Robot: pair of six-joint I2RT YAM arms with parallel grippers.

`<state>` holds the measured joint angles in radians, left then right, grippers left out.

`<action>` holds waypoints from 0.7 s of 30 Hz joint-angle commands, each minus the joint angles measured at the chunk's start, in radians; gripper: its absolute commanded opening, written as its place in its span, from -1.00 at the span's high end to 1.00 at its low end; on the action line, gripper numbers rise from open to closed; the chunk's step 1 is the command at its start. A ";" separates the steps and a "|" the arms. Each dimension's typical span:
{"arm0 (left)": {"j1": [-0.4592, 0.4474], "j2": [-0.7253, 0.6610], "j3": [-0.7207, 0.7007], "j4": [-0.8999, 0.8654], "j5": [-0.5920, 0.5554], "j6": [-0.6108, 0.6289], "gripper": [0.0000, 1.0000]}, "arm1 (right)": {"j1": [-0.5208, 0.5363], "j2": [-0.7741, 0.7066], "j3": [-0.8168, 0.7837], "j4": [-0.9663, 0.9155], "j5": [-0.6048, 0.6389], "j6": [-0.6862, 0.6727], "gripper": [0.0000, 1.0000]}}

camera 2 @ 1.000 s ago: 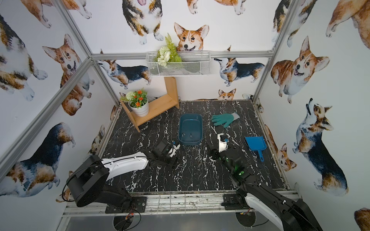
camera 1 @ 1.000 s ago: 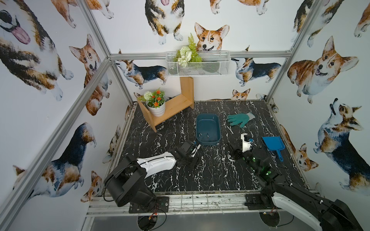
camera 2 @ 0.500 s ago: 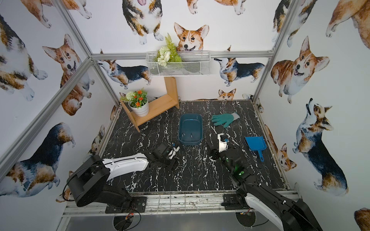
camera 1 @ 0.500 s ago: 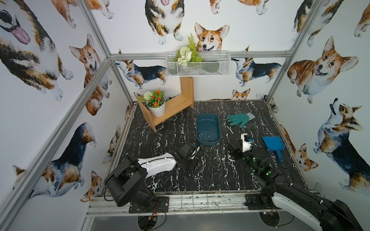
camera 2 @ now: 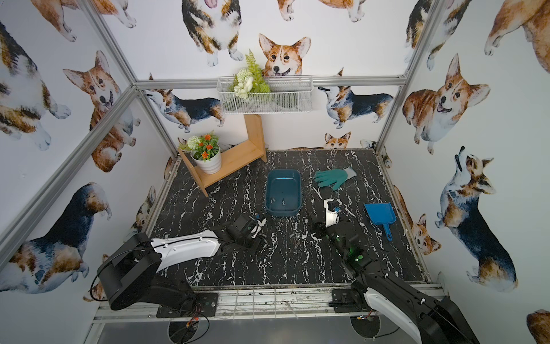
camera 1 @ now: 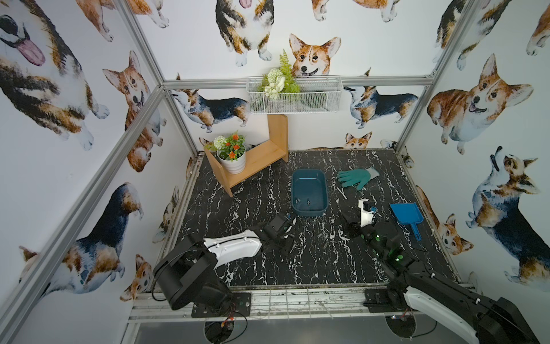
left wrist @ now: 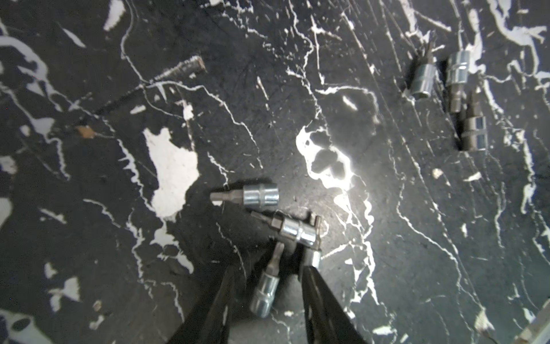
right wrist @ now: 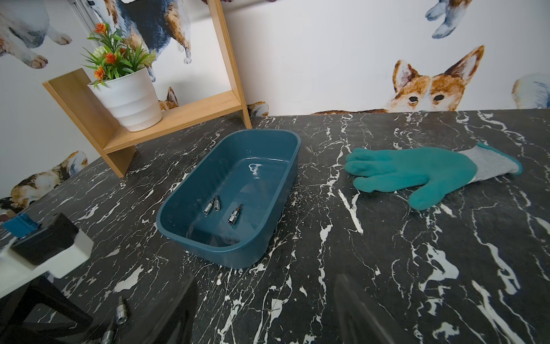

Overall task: Put the bit on the desktop into the storage box
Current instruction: Adjust the screwdriver bit at the center of the board, then pick up the screwdriver bit from the center of the board.

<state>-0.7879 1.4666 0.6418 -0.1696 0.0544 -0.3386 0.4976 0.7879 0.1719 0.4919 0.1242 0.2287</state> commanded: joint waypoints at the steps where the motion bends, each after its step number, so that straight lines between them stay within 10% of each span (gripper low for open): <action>1: -0.007 0.010 0.005 -0.043 -0.033 -0.008 0.17 | 0.001 -0.003 0.000 0.044 0.008 0.000 -0.55; 21: -0.087 0.019 0.009 -0.114 -0.146 -0.077 0.32 | 0.001 -0.004 -0.002 0.045 0.006 0.006 -0.55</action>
<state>-0.8661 1.4746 0.6479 -0.2138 -0.0738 -0.3920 0.4973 0.7860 0.1707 0.4927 0.1242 0.2310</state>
